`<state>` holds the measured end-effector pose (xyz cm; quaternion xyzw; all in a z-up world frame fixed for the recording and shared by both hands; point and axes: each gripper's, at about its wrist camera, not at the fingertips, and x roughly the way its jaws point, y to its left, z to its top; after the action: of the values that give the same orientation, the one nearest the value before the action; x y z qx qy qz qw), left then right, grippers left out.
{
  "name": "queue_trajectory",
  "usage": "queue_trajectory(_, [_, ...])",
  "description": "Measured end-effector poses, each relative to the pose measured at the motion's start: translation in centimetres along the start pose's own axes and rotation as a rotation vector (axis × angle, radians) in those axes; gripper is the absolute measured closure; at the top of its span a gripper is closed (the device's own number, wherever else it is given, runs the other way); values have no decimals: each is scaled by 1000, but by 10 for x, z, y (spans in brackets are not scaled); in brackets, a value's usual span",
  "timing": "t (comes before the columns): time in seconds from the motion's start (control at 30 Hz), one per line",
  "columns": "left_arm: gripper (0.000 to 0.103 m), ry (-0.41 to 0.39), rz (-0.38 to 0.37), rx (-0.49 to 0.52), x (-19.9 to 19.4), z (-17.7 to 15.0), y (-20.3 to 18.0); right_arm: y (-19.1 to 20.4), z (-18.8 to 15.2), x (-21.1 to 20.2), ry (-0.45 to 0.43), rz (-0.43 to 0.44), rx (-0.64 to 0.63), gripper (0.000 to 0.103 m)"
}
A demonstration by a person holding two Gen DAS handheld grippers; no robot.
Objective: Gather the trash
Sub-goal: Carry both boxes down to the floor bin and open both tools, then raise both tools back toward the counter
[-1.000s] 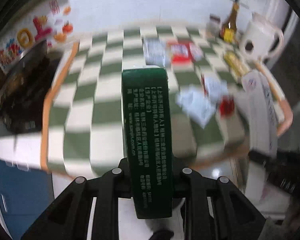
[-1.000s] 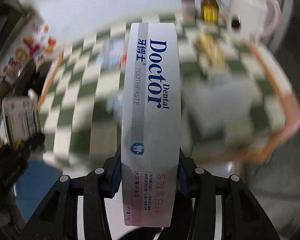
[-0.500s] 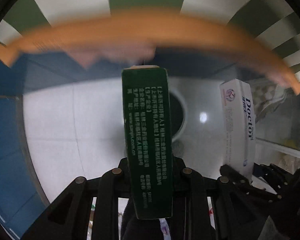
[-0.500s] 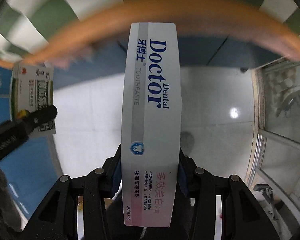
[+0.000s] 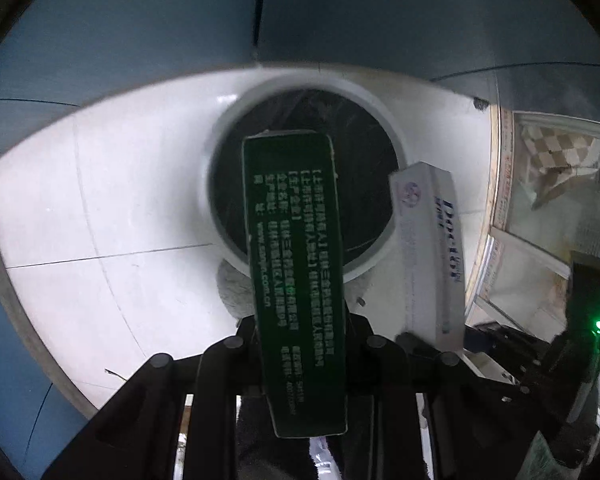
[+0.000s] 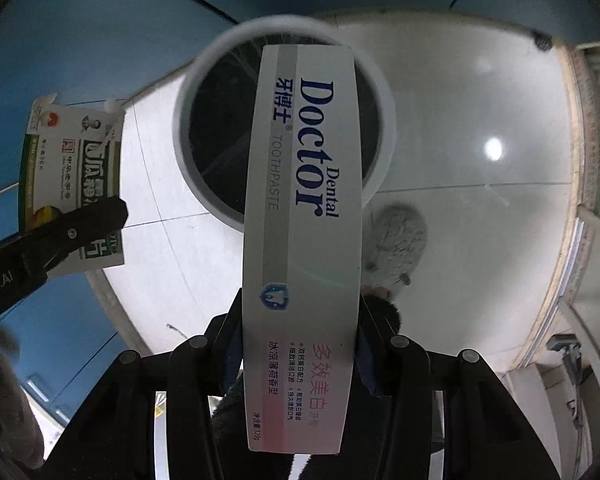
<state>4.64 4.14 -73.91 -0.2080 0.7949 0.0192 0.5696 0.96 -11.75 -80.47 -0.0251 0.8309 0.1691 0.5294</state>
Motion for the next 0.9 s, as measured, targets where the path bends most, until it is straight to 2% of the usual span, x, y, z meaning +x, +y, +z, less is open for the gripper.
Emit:
queue_trajectory(0.03, [75, 15, 5, -3, 7, 4, -1, 1, 4, 5, 16, -1, -2, 54])
queue_trajectory(0.1, [33, 12, 17, -4, 11, 6, -1, 0, 10, 11, 33, 2, 6, 47])
queue_trajectory(0.17, [25, -10, 25, -14, 9, 4, 4, -2, 20, 7, 34, -4, 13, 17])
queue_trajectory(0.2, [24, -20, 22, -22, 7, 3, 5, -4, 23, 3, 26, -5, 15, 14])
queue_trajectory(0.23, [17, -31, 37, -32, 6, 3, 6, -9, 26, 0, 19, -9, 21, 13])
queue_trajectory(0.27, [3, -39, 53, -39, 5, 1, 6, -10, 28, -4, 10, -13, 33, 8])
queue_trajectory(0.33, [0, -59, 97, -49, 3, -4, 7, -10, 28, -12, -12, -31, 56, 0])
queue_trajectory(0.5, [0, -95, 213, -68, -5, -25, 5, -13, 29, -37, -99, -137, 57, 0])
queue_trajectory(0.6, [0, -110, 252, -98, -12, -40, 4, -12, 26, -54, -137, -171, 46, 0])
queue_trajectory(0.73, [0, -126, 247, -130, -38, -70, 16, -20, 13, -72, -182, -196, 43, 0])
queue_trajectory(0.9, [0, -177, 243, -145, -88, -104, 12, -8, -18, -123, -234, -209, 21, 0])
